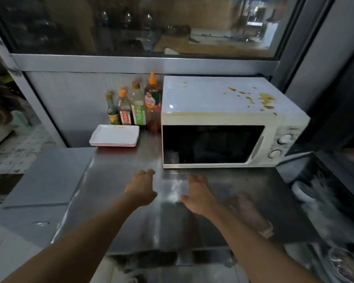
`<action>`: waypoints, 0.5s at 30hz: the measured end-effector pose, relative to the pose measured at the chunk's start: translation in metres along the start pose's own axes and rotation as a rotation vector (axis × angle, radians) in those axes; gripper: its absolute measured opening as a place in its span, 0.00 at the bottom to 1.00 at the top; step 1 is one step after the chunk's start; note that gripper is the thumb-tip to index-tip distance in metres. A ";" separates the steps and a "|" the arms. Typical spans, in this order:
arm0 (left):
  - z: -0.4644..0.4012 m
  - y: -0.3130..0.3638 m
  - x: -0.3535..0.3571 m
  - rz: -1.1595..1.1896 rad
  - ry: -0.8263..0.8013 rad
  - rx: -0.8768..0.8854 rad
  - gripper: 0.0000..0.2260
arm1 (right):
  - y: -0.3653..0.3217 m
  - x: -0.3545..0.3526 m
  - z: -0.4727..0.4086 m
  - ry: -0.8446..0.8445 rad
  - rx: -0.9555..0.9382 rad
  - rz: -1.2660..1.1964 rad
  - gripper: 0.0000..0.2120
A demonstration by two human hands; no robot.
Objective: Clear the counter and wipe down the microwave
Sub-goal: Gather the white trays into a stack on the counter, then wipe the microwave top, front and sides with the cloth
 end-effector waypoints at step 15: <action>0.015 0.126 0.076 -0.110 -0.124 0.167 0.32 | 0.193 -0.024 0.055 0.113 0.362 -0.078 0.28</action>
Point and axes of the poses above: each hand's wrist, its own z-axis away from the middle knuckle, its own x-axis out of the palm, y = z × x, the point moved 4 cm from there along -z, towards the middle knuckle, and after that the axes turned 5 degrees about x, right-handed, at the moved point
